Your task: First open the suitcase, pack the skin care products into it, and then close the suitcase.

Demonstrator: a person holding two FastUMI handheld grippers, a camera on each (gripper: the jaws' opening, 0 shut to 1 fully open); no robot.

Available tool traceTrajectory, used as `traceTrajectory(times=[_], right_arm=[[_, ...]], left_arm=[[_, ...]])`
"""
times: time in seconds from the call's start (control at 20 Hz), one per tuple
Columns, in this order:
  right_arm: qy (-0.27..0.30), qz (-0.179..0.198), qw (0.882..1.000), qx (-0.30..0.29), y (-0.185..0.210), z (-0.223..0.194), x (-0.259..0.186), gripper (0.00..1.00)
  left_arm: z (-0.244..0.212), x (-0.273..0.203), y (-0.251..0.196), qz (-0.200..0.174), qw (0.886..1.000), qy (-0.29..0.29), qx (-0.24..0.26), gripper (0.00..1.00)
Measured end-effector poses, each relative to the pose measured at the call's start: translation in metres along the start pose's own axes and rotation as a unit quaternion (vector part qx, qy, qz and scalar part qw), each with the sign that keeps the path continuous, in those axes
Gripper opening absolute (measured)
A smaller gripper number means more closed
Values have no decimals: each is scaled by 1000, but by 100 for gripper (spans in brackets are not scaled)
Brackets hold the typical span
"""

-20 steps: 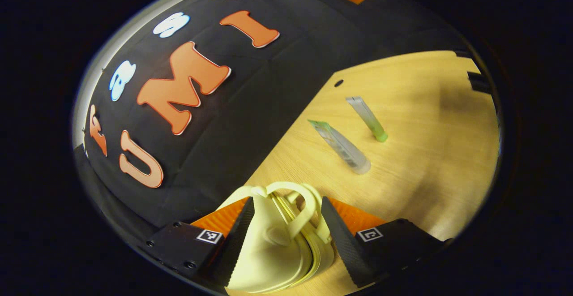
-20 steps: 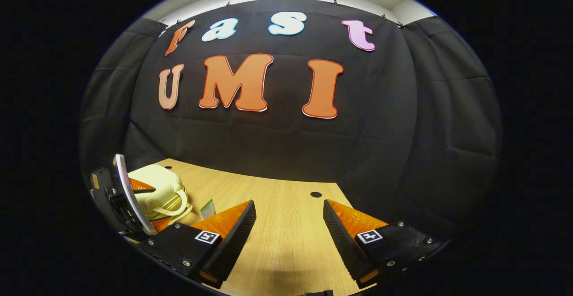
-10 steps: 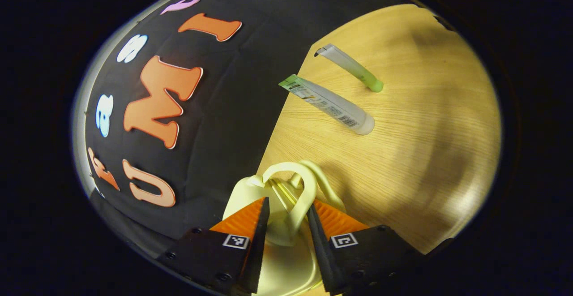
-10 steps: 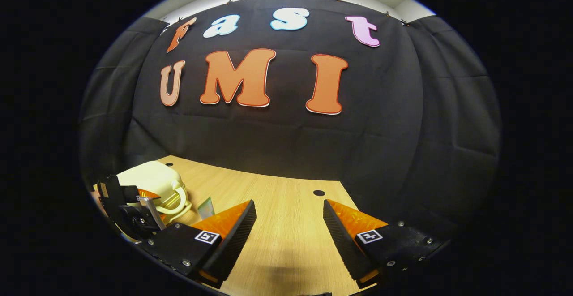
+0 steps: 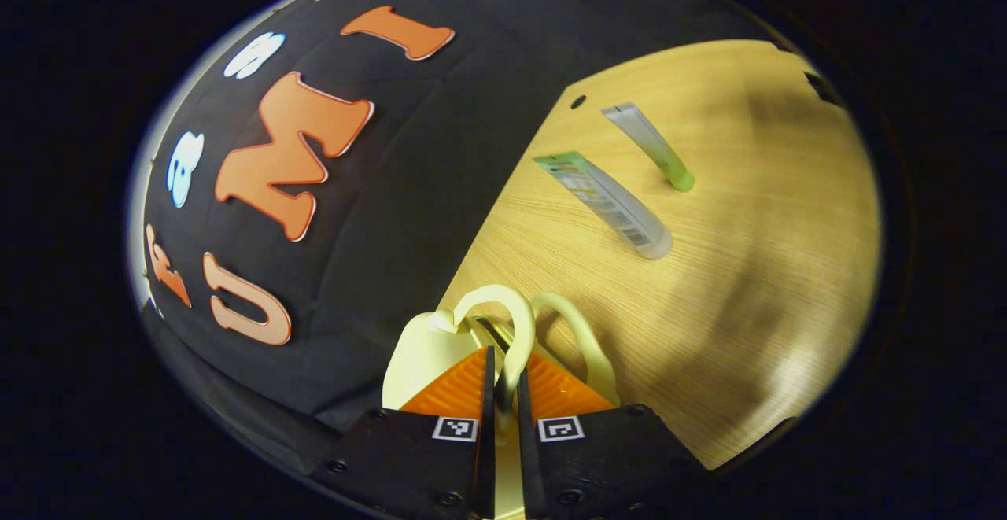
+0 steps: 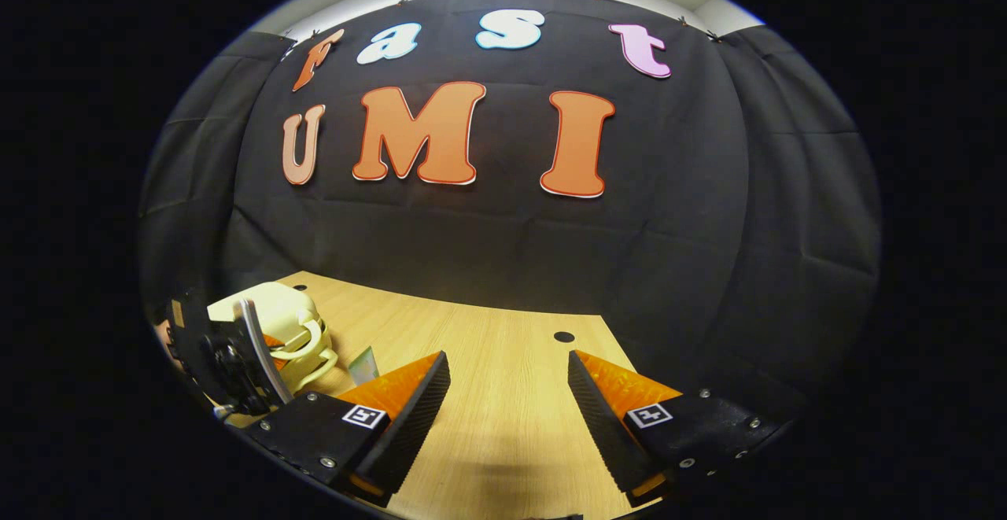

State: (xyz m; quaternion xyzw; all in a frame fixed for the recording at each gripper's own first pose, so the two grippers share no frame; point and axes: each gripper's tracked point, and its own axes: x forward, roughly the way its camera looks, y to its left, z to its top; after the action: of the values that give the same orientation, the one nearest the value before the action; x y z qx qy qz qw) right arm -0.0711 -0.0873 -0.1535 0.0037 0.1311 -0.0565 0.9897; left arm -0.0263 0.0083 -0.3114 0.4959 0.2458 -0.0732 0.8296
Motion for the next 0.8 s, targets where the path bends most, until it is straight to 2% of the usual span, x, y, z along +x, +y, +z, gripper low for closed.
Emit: traceTrajectory(times=[0.05,0.15,0.3,0.6,0.75,0.8], right_arm=[[1,1,1000,-1,5,1,1,96],[2,5,1000,-4,16,4,2,96],[4,10,1000,-11,38,9,1,96],[3,21,999,-28,86,26,6,96],[5,24,999,-27,111,34,11,96],[7,25,999,-21,118,35,12,96]], left_arm=[[-2,-20,20,9,1000,-8,-8,2],[-2,-31,41,13,998,-17,-57,2],[-4,-45,73,25,990,-36,-136,2],[-46,-75,152,52,956,-69,-279,2],[-75,-82,186,65,939,-80,-327,5],[-89,-82,196,74,935,-81,-336,2]])
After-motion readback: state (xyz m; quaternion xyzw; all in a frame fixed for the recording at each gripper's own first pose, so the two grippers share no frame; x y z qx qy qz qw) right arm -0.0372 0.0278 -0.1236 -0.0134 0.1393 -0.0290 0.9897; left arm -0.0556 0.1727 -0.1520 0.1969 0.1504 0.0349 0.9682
